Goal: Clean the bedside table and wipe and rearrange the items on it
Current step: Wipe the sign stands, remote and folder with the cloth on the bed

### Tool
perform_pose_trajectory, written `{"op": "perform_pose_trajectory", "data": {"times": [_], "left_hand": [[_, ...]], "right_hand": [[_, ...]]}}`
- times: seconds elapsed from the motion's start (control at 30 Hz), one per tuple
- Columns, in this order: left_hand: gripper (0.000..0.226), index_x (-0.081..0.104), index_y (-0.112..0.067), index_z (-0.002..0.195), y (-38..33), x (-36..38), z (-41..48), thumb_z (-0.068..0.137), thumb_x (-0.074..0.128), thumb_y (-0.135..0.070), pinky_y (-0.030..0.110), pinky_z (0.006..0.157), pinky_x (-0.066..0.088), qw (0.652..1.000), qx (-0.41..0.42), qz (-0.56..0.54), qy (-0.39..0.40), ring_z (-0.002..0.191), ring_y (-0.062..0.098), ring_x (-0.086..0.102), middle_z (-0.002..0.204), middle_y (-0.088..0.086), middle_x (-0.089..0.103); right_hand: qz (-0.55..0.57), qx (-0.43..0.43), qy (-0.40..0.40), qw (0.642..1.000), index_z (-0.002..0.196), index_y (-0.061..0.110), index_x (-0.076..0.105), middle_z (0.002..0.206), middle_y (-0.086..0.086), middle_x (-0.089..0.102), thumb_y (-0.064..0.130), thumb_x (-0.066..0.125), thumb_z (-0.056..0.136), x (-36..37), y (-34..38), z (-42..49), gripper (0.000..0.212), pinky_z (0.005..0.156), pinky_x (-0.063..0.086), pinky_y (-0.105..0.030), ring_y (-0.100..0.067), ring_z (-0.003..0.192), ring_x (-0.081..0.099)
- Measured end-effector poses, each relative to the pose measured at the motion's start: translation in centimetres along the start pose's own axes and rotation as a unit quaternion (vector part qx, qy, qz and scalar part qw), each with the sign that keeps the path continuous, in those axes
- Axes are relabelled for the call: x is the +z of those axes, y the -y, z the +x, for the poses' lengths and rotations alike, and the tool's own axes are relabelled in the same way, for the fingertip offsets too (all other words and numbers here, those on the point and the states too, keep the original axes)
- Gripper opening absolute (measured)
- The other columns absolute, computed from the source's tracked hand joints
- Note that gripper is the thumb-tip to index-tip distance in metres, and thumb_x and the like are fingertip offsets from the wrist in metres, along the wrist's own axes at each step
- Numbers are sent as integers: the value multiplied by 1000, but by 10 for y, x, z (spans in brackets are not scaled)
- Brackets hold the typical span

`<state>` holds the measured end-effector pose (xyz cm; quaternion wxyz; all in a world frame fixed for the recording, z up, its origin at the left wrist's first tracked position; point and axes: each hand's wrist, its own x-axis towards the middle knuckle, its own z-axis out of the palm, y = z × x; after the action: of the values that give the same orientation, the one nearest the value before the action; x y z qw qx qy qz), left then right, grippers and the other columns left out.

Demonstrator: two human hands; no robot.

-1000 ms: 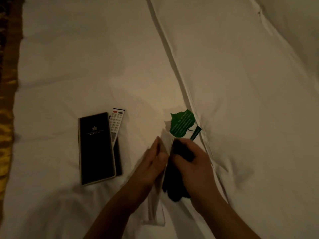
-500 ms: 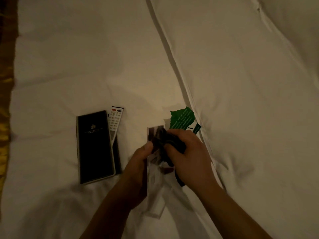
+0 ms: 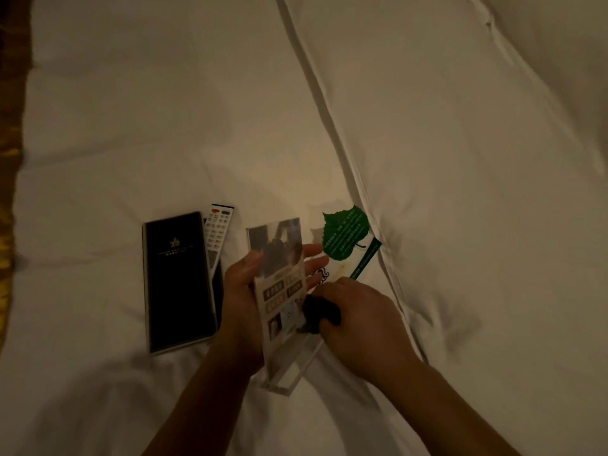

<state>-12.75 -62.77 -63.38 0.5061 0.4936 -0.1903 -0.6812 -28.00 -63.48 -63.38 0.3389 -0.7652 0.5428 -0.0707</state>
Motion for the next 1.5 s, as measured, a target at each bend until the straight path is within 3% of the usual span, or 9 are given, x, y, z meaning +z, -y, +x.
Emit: {"op": "perform_pose_trajectory", "data": {"times": [0.3, 0.43, 0.6, 0.67, 0.8, 1.1, 1.3, 1.4, 1.5], "left_hand": [[62, 66, -11, 113, 12, 1, 8, 81, 35, -54, 39, 92, 51, 993, 35, 51, -102, 108, 24, 67, 109, 6, 75], [79, 64, -5, 122, 10, -5, 9, 71, 55, -65, 41, 87, 53, 982, -25, 32, -183, 110, 30, 65, 123, 19, 67], [83, 64, -25, 115, 11, -9, 14, 54, 68, -82, 32, 69, 56, 972, -45, 64, -223, 90, 15, 70, 101, -1, 73], [64, 66, -29, 111, 11, -13, 21, 65, 67, -73, 35, 72, 59, 963, -40, 125, -236, 87, 14, 73, 97, -5, 77], [12, 73, -29, 91, 20, -24, 30, 90, 67, -40, 43, 65, 61, 947, -58, 120, -292, 76, 25, 76, 87, 4, 78], [24, 71, -8, 88, 19, -39, 20, 92, 51, 6, 37, 58, 59, 936, -45, 116, -328, 71, 31, 68, 79, 15, 71], [20, 66, -7, 81, 25, -47, 9, 95, 53, -1, 32, 52, 58, 915, -70, 35, -396, 65, 26, 73, 71, 11, 73], [22, 61, -5, 81, 33, -52, 1, 96, 47, 3, 36, 63, 57, 917, -78, -11, -392, 72, 27, 70, 75, 13, 69], [18, 57, -6, 86, 37, -56, -1, 100, 45, -6, 26, 54, 58, 911, -97, -84, -393, 73, 21, 65, 83, 10, 63]], "right_hand": [[52, -178, 55, 981, 98, 38, 69, 99, 17, 66, 22, 54, 73, -11, 16, -26, 33, 69, 55, -31, -11, 86, 61], [87, -121, 70, 986, 103, 39, 69, 103, 17, 64, 19, 63, 78, -4, 4, -19, 33, 82, 52, -27, -5, 97, 57], [6, 0, 34, 999, 114, 39, 66, 114, 15, 63, 29, 61, 90, 8, -18, -10, 26, 92, 46, -18, -9, 108, 55], [46, 35, 10, 998, 106, 39, 70, 103, 17, 64, 23, 64, 86, 8, -21, -13, 26, 78, 38, -6, -4, 98, 58], [74, 71, -53, 993, 99, 36, 73, 94, 17, 67, 16, 69, 82, 8, -26, -18, 27, 71, 40, -9, -3, 86, 60], [145, 94, -100, 980, 92, 43, 69, 86, 26, 62, 15, 66, 78, 12, -21, -7, 32, 68, 42, -12, 6, 84, 59], [394, 242, -194, 865, 91, 40, 70, 84, 9, 74, 6, 63, 86, 36, -14, 1, 35, 79, 59, -46, -13, 77, 71], [346, 201, -224, 889, 100, 46, 60, 104, 17, 63, 11, 64, 87, 52, 9, -7, 38, 91, 52, -34, -1, 99, 60], [299, 124, -250, 912, 104, 52, 51, 115, 20, 52, 14, 62, 84, 64, 30, -27, 44, 93, 44, -13, 3, 111, 52]]}}
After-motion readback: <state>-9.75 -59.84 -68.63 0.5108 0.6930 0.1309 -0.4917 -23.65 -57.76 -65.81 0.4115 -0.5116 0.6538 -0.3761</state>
